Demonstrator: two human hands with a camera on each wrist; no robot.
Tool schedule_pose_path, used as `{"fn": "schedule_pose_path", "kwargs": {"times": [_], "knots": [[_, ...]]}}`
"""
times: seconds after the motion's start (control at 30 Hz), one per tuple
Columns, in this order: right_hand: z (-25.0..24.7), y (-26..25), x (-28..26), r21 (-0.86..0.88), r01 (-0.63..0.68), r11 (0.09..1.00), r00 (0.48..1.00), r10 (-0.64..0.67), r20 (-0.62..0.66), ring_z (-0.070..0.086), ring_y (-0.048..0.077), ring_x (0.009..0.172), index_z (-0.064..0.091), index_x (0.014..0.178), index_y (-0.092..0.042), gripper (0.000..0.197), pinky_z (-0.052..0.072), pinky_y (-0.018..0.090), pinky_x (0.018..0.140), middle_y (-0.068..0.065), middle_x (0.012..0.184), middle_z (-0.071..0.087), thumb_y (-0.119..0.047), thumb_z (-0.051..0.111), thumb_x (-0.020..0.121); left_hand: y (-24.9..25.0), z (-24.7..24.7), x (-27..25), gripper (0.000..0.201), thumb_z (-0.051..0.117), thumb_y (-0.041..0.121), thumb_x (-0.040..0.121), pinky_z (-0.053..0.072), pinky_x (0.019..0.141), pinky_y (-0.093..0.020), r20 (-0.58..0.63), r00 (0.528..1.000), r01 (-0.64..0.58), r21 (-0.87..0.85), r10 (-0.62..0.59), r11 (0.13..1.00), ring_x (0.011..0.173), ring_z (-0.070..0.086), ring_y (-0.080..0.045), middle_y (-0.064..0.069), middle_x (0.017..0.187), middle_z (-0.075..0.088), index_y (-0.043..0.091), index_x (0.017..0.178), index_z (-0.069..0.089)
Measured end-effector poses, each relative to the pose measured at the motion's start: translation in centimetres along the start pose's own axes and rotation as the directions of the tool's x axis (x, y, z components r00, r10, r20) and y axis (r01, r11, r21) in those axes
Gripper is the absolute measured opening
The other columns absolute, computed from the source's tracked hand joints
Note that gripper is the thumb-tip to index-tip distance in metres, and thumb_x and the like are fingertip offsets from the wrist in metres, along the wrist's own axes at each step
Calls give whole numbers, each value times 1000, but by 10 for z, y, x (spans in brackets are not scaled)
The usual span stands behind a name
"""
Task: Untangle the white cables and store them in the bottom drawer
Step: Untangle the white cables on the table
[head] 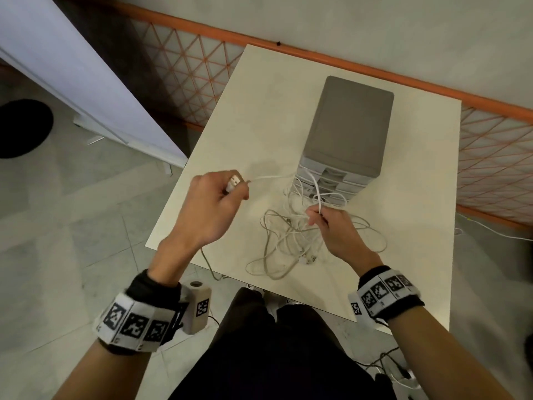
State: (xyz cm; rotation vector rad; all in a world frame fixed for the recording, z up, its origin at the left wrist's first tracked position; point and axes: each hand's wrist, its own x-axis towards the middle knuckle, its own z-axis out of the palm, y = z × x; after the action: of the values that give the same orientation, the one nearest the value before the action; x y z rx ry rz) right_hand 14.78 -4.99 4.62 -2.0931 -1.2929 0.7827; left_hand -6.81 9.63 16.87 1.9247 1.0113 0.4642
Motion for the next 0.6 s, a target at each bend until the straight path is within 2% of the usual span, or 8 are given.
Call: {"fn": "schedule_pose_path", "kwargs": {"times": [0.07,0.1,0.2,0.3,0.37,0.43,0.5,0.6], "knots": [[-8,-10,1,-171,18,985,1000,-18,6,61,16,70,63,92,-15,31,50,36,70,-1,78,67,-31,40,105,-9,16,2,25,52,32,90,53,71,-39,90,981,124,374,-169,919,79,64,-29,-3,78,70,23,104,71],[-11,-16,1,-268,23,963,1000,-18,20,62,22,73,61,94,-15,34,51,39,70,0,79,67,-34,37,105,-9,24,1,33,54,33,92,53,78,-41,115,976,113,457,-184,882,91,65,-33,-5,90,72,29,123,63],[-14,-33,-3,-452,18,892,1000,-8,25,64,32,86,61,105,-14,30,52,43,72,5,96,68,-32,37,106,6,53,-3,59,59,50,89,50,76,-41,197,980,-68,414,-16,908,87,61,-29,3,79,67,38,144,40],[-10,-50,-11,-500,71,863,997,-56,45,64,35,92,59,112,-10,22,50,42,70,8,104,67,-21,42,104,10,83,2,56,56,71,82,55,79,-40,147,989,-7,244,-30,970,91,66,-25,3,85,73,36,126,57],[-7,-59,-13,-418,100,903,995,-92,37,63,37,86,59,106,-5,25,44,39,63,12,99,66,-21,40,103,5,101,8,37,57,66,88,53,72,-36,82,994,55,135,-67,989,80,67,-19,5,74,70,31,96,66],[-4,-61,-13,-309,125,943,991,-133,-5,61,36,80,61,99,-4,24,44,39,63,12,94,66,-19,42,103,2,109,10,34,56,48,97,43,59,-31,43,999,5,94,-9,996,57,55,-8,11,55,53,33,67,50],[-2,-57,-14,-197,136,971,988,-148,-48,59,31,77,62,97,-7,21,48,42,67,9,88,65,-20,46,102,-5,109,11,42,56,36,100,37,55,-31,59,995,-90,117,84,989,50,46,-8,13,50,41,34,64,36],[-1,-46,-14,-80,153,985,984,-159,-85,56,21,78,64,97,-7,18,45,34,71,4,88,62,-19,52,101,-15,91,11,35,60,24,99,33,51,-24,38,970,-245,153,242,957,49,43,-9,17,52,36,27,71,38]]}}
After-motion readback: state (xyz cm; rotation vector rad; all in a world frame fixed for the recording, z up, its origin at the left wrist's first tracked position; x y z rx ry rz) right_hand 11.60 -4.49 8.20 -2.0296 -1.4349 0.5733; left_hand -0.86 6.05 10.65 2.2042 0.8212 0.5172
